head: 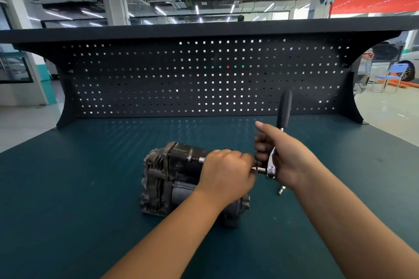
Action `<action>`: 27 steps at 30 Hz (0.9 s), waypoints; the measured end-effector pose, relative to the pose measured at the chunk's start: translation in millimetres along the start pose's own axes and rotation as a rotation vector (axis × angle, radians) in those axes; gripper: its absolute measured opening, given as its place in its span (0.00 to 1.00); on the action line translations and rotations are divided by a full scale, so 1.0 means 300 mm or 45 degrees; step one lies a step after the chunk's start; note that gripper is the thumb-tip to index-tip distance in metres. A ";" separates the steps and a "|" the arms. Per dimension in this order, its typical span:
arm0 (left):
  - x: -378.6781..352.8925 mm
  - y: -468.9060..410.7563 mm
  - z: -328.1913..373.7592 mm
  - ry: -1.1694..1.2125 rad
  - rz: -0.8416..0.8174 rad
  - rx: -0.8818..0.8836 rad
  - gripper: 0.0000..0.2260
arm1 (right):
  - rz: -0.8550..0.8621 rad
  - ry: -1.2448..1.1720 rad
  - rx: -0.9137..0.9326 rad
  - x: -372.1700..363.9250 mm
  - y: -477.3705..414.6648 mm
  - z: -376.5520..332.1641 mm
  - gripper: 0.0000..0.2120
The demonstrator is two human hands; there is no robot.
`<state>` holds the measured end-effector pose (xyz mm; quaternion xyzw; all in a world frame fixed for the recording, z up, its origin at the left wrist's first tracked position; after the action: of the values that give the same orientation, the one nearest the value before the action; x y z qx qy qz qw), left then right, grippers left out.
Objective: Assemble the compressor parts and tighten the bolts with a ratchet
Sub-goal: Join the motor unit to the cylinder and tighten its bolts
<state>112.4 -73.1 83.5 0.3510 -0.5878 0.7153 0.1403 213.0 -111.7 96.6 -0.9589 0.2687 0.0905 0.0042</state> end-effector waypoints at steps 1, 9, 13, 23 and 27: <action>-0.002 0.001 -0.002 -0.009 0.000 0.001 0.04 | -0.039 -0.027 -0.014 0.010 -0.002 0.006 0.16; 0.029 -0.018 0.000 0.013 -0.024 0.047 0.06 | 0.296 1.494 1.893 0.063 0.123 0.109 0.13; 0.025 -0.015 0.001 0.002 -0.105 0.057 0.05 | 0.335 1.363 1.653 0.052 0.099 0.125 0.09; 0.016 -0.011 -0.015 -0.060 -0.029 -0.004 0.07 | 0.034 1.193 0.110 0.045 0.028 0.029 0.32; 0.012 -0.014 -0.015 -0.073 -0.067 0.000 0.07 | 0.243 1.215 0.323 0.063 0.042 0.057 0.22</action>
<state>110.9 -68.7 88.7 0.3867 -0.5820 0.7011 0.1420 219.3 -131.1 76.9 -0.8565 0.3360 -0.3917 -0.0108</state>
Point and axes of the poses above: each hand's wrist, its own y-axis away from the middle knuckle, its own x-axis out of the back of the hand, z = x × y, the point moved 3 cm from there along -y, towards the middle knuckle, and after that the axes turned 13 degrees about y, right-handed, at the moved point
